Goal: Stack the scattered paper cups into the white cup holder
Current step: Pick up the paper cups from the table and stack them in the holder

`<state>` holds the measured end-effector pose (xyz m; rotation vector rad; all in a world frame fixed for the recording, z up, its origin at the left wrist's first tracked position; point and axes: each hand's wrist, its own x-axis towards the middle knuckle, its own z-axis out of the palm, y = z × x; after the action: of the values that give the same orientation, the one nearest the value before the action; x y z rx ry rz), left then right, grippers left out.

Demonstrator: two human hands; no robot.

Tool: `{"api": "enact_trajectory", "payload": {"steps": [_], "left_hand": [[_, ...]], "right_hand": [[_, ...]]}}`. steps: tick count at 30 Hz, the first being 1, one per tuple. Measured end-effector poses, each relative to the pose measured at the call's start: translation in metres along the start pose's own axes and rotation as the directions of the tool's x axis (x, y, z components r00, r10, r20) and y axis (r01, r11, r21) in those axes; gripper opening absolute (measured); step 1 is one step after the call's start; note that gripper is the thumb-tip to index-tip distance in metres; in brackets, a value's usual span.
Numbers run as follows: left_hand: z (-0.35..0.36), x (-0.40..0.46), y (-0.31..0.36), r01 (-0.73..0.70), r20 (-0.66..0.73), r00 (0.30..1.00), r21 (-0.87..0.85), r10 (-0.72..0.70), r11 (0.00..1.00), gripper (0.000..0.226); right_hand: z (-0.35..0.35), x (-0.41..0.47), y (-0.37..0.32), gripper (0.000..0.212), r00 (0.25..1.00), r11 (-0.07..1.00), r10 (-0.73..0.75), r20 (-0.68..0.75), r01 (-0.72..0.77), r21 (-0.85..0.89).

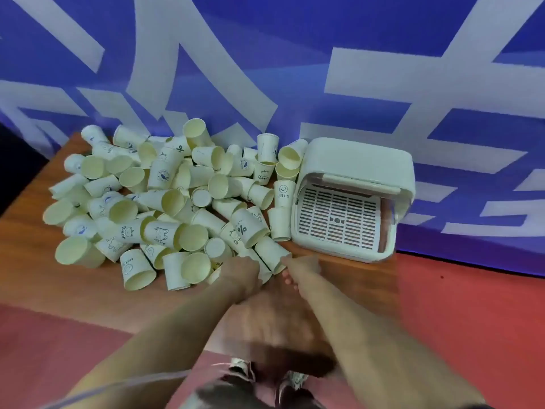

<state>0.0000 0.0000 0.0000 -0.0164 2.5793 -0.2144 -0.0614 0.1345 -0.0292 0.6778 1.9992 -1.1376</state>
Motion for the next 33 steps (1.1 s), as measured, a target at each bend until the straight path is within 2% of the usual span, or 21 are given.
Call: {"api": "enact_trajectory", "payload": {"steps": [5,9,16,18,22,25,30,33], "left_hand": [[0.007,0.003,0.005,-0.011,0.049,0.999,0.036,0.009,0.999,0.029],[0.008,0.010,-0.001,-0.011,0.018,1.000,0.035,0.011,0.999,0.028],[0.011,0.016,0.000,-0.057,-0.022,0.998,0.009,0.057,0.998,0.033],[0.009,0.017,-0.001,-0.057,-0.035,0.998,-0.014,0.056,0.998,0.032],[-0.009,0.022,-0.006,-0.033,-0.069,0.997,-0.083,0.027,0.996,0.034],[-0.030,0.029,-0.011,-0.009,-0.084,0.996,-0.145,-0.004,0.989,0.036],[-0.079,0.049,-0.019,-0.018,-0.087,0.996,-0.360,-0.015,0.933,0.037],[-0.105,0.060,-0.018,-0.041,-0.129,0.992,-0.444,-0.018,0.895,0.029]], "right_hand": [[0.003,0.002,0.006,0.025,0.999,1.000,0.013,0.036,-0.013,-0.002],[0.008,0.015,0.000,0.027,0.999,1.000,0.023,0.027,-0.023,0.009],[0.020,0.025,-0.008,0.011,1.000,1.000,0.015,-0.013,-0.014,0.016],[0.019,0.019,-0.012,0.012,0.997,0.997,-0.060,-0.043,0.057,-0.054],[0.004,0.013,-0.018,0.015,0.950,0.928,-0.310,-0.019,0.298,-0.223],[-0.018,0.002,-0.024,0.024,0.894,0.870,-0.448,-0.007,0.435,-0.233],[-0.064,-0.004,-0.046,0.031,0.860,0.857,-0.497,-0.113,0.467,-0.216],[-0.092,-0.004,-0.057,0.033,0.826,0.841,-0.533,-0.183,0.492,-0.225]]}}
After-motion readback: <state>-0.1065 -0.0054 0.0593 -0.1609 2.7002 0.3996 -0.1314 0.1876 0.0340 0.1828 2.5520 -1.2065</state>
